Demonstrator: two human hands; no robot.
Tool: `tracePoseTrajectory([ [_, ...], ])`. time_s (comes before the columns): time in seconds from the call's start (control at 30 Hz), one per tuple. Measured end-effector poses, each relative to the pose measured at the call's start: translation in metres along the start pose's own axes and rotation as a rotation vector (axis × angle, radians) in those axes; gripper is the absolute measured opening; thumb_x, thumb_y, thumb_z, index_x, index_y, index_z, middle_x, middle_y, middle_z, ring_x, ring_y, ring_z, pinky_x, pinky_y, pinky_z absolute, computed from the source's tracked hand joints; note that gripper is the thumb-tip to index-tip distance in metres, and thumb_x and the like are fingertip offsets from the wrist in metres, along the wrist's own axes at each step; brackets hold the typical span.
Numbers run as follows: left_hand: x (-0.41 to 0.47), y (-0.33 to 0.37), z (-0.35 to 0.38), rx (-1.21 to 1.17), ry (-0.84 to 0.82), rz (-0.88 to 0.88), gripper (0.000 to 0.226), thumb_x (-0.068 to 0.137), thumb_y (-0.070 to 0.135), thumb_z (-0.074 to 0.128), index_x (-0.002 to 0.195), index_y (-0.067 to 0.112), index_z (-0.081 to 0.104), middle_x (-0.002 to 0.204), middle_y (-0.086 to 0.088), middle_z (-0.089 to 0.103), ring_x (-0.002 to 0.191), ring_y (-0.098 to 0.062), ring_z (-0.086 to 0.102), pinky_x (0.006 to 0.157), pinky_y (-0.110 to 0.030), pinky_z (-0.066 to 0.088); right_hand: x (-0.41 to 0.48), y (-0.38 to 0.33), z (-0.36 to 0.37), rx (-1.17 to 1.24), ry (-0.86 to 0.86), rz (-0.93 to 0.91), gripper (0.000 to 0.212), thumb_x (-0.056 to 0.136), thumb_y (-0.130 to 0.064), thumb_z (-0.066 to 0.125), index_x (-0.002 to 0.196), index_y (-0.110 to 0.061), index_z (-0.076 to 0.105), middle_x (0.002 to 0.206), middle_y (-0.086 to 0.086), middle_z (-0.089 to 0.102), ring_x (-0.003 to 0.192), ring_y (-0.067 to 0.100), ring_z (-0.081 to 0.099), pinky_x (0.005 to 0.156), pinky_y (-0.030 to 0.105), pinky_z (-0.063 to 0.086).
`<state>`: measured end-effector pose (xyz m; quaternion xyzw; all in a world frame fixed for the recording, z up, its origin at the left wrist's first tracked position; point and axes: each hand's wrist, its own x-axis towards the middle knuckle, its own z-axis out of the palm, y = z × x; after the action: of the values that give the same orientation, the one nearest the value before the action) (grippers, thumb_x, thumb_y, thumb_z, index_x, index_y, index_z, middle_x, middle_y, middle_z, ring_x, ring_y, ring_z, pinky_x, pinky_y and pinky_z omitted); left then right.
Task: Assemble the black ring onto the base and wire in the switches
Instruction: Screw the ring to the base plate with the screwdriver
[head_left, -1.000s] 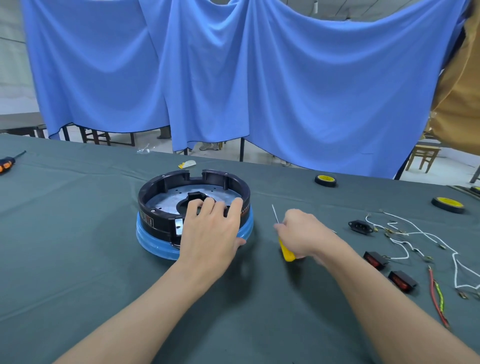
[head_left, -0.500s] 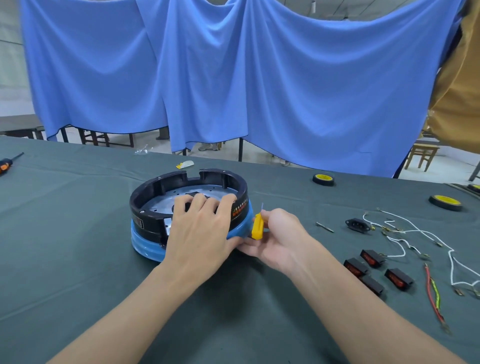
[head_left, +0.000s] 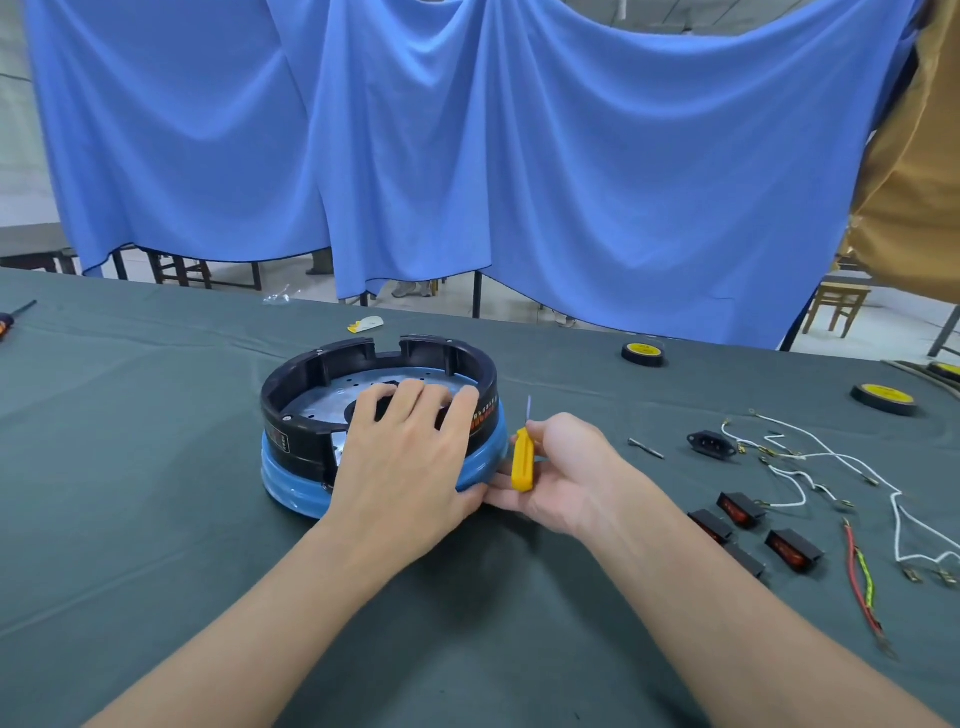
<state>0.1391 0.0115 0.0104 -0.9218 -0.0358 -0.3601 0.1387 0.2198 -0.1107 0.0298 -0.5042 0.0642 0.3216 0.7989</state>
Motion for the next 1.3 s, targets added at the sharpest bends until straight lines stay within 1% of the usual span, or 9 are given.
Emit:
tracePoseTrajectory([
  [0.17, 0.0, 0.0, -0.002, 0.058, -0.035, 0.019, 0.081, 0.052, 0.043, 0.082, 0.121, 0.008, 0.06, 0.105, -0.007, 0.064, 0.099, -0.03, 0.06, 0.089, -0.044, 0.043, -0.002, -0.004, -0.003, -0.033, 0.002, -0.006, 0.025, 0.097, -0.01, 0.033, 0.093, 0.0, 0.055, 0.083, 0.026, 0.072, 0.07, 0.038, 0.072, 0.052, 0.041, 0.056],
  [0.33, 0.002, 0.004, -0.002, 0.079, -0.032, -0.001, 0.083, 0.049, 0.04, 0.088, 0.119, 0.003, 0.062, 0.092, -0.012, 0.064, 0.088, -0.032, 0.061, 0.08, -0.044, 0.048, 0.001, -0.009, -0.01, -0.11, -0.011, -0.018, 0.025, 0.101, -0.013, 0.036, 0.093, 0.001, 0.055, 0.089, 0.026, 0.072, 0.08, 0.036, 0.072, 0.073, 0.047, 0.057],
  [0.47, 0.001, 0.004, 0.0, 0.084, -0.021, 0.009, 0.083, 0.049, 0.041, 0.087, 0.119, 0.004, 0.063, 0.091, -0.011, 0.064, 0.088, -0.031, 0.061, 0.079, -0.043, 0.049, 0.002, -0.013, -0.014, -0.151, -0.072, 0.001, 0.029, 0.102, -0.014, 0.035, 0.096, 0.003, 0.057, 0.087, 0.026, 0.072, 0.081, 0.035, 0.072, 0.074, 0.046, 0.057],
  [0.57, 0.001, 0.003, 0.002, 0.085, -0.027, 0.019, 0.083, 0.05, 0.042, 0.087, 0.119, 0.005, 0.063, 0.09, -0.01, 0.064, 0.087, -0.031, 0.061, 0.078, -0.043, 0.048, 0.004, -0.015, -0.019, -0.489, -0.037, -0.08, 0.029, 0.102, -0.015, 0.038, 0.1, 0.005, 0.058, 0.092, 0.025, 0.07, 0.078, 0.031, 0.071, 0.067, 0.04, 0.06],
  [0.67, 0.0, 0.004, 0.004, 0.093, -0.045, 0.036, 0.083, 0.051, 0.042, 0.086, 0.121, 0.005, 0.062, 0.089, -0.01, 0.063, 0.088, -0.032, 0.06, 0.079, -0.043, 0.047, 0.008, -0.022, -0.03, -1.101, 0.216, -0.325, 0.023, 0.097, -0.017, 0.048, 0.077, -0.006, 0.048, 0.081, 0.016, 0.055, 0.067, 0.03, 0.066, 0.063, 0.039, 0.06],
  [0.77, 0.0, 0.004, 0.004, 0.086, -0.058, 0.034, 0.083, 0.052, 0.04, 0.086, 0.122, 0.004, 0.062, 0.089, -0.01, 0.063, 0.088, -0.032, 0.059, 0.079, -0.044, 0.048, 0.01, -0.027, -0.041, -1.64, 0.443, -0.424, 0.029, 0.091, -0.022, 0.051, 0.069, -0.011, 0.037, 0.08, 0.01, 0.048, 0.07, 0.03, 0.05, 0.048, 0.029, 0.035],
  [1.03, 0.001, 0.003, 0.006, 0.078, -0.069, 0.033, 0.082, 0.051, 0.039, 0.085, 0.123, 0.006, 0.062, 0.087, -0.009, 0.062, 0.087, -0.032, 0.059, 0.08, -0.044, 0.047, 0.017, -0.046, -0.064, -1.78, 0.526, -0.406, 0.038, 0.09, -0.052, 0.05, 0.079, -0.016, 0.049, 0.086, 0.006, 0.052, 0.087, 0.033, 0.051, 0.07, 0.035, 0.042],
  [1.17, 0.003, 0.003, 0.006, 0.07, -0.047, 0.011, 0.082, 0.049, 0.038, 0.086, 0.121, 0.005, 0.063, 0.086, -0.01, 0.063, 0.085, -0.032, 0.06, 0.078, -0.045, 0.048, 0.021, -0.055, -0.083, -1.91, 0.599, -0.581, 0.023, 0.094, -0.02, 0.045, 0.11, -0.014, 0.06, 0.116, 0.009, 0.058, 0.109, 0.033, 0.05, 0.08, 0.037, 0.045],
  [1.3, 0.004, 0.005, 0.004, 0.067, -0.022, -0.02, 0.083, 0.047, 0.04, 0.088, 0.119, 0.006, 0.064, 0.086, -0.011, 0.063, 0.083, -0.032, 0.059, 0.074, -0.043, 0.048, 0.024, -0.048, -0.087, -2.002, 0.567, -0.485, 0.028, 0.086, -0.007, 0.045, 0.106, -0.016, 0.061, 0.111, 0.011, 0.061, 0.101, 0.033, 0.057, 0.072, 0.032, 0.043],
])
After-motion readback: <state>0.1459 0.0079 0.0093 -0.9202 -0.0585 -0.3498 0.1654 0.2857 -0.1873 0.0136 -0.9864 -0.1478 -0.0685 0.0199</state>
